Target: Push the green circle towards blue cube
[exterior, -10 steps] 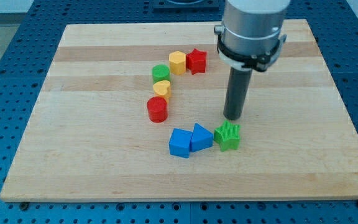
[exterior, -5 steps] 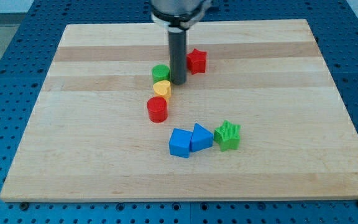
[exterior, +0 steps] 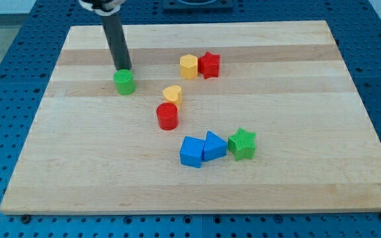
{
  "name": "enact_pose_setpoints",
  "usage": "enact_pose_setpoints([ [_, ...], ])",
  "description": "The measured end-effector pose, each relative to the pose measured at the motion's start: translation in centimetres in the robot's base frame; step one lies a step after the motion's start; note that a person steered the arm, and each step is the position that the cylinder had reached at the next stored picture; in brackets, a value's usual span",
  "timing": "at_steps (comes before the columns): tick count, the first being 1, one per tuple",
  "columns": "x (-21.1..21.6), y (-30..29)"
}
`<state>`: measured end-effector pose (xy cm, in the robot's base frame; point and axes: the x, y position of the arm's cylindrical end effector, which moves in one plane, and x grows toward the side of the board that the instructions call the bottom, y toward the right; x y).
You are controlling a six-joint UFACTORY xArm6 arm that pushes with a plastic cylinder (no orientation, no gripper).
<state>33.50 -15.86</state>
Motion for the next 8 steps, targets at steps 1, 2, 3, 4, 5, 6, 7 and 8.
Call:
enact_pose_setpoints([
  [1,3.4,0.0],
  [2,5.0,1.1],
  [3,6.6,1.4],
  [4,9.1,1.5],
  [5,12.6,1.5],
  [6,15.2,1.5],
  [7,17.7,1.8],
  [8,19.3,0.5],
])
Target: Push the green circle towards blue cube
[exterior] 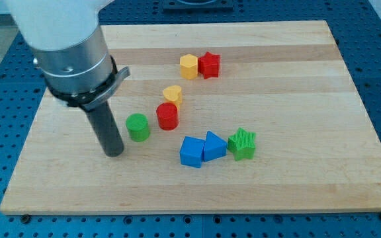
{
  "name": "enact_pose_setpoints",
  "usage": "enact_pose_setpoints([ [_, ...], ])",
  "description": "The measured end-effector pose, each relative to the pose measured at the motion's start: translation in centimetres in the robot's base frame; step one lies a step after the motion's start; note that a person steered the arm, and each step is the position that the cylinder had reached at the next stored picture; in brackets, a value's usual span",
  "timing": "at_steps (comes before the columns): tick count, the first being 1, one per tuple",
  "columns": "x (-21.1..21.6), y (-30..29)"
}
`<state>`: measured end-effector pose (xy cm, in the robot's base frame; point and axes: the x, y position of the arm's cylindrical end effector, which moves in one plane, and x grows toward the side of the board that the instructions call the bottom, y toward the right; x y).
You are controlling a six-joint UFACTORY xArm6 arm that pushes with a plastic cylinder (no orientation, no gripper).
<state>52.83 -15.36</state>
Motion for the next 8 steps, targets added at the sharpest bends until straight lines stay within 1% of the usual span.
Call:
enact_pose_setpoints([
  [1,-3.7,-2.7],
  [2,-7.1,-0.6],
  [3,-7.6,2.0],
  [4,-5.5,2.9],
  [6,-3.4,5.0],
  [8,-1.2,5.4],
])
